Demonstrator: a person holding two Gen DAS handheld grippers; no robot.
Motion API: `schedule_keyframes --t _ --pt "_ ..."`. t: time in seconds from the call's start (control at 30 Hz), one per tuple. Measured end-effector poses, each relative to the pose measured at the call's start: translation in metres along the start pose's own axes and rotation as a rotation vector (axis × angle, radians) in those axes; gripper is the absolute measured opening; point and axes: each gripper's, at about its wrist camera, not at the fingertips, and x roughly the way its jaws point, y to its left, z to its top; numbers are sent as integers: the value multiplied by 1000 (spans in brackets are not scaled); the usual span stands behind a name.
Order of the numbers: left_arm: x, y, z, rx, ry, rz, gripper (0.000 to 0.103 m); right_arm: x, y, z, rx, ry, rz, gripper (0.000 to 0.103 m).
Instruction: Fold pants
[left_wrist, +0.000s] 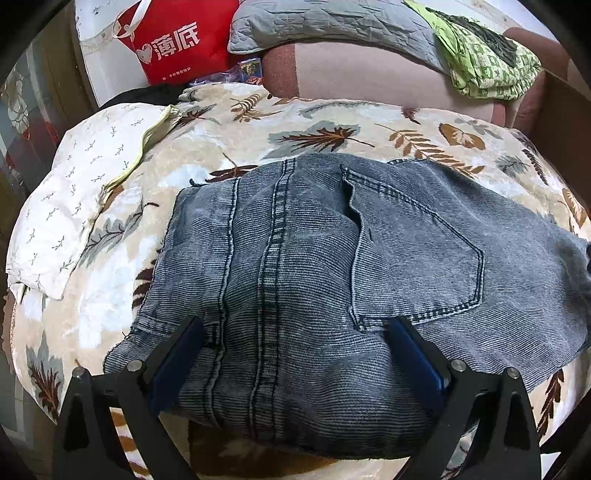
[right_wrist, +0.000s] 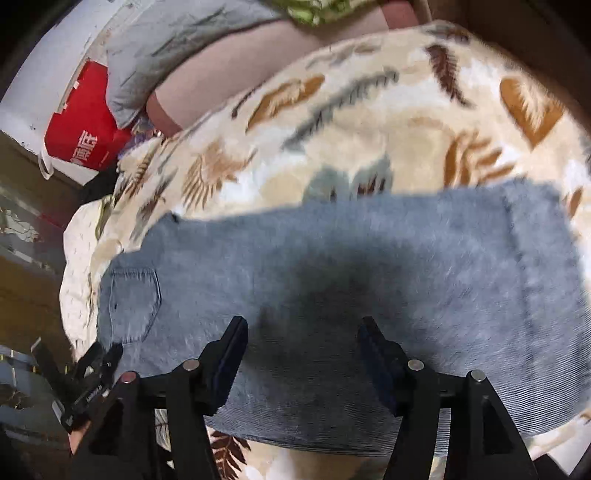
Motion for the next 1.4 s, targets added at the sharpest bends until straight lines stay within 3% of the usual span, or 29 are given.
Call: schedule_keyframes --t 0.07,0.17,0.23,0.33,0.43,0.57,0.7,0.83,1.0,1.13,1.2,1.27,1.33,1.4 --pt "0 -1 0 2 0 4 100 1 -10 12 32 -15 3 66" --pt "1 -2 1 3 -2 11 100 30 -44 36 99 13 -81 66" --pt "0 -2 0 10 -5 14 100 38 -59 43 169 11 -21 66" --pt "0 -1 1 5 -9 10 100 3 -55 41 159 -91 29 66" --pt "-4 -1 3 4 -26 11 100 -31 -57 25 132 -142 26 66" --pt "-11 -2 6 -4 -41 -3 100 -62 -85 -12 191 -158 24 66" --pt "-28 -11 11 3 -79 -17 100 -96 -129 -66 362 -208 66 66" --pt "-46 -25 19 -2 -117 -47 100 -102 -153 -99 475 -202 127 66" --pt "-57 -51 23 12 -123 -81 100 -78 -166 -105 542 -113 154 66" --pt "-57 -71 19 40 -110 -107 100 -73 -174 -101 556 -134 158 66" --pt "-49 -81 16 65 -82 -116 100 -64 -186 -101 620 -121 144 66" --pt "-31 -89 10 90 -25 -110 100 -66 -195 -106 687 -146 193 66" --pt "-12 -91 0 95 38 -102 100 -72 -195 -107 687 -181 174 66" --pt "-7 -90 -5 99 42 -100 100 -74 -199 -108 696 -190 172 66"
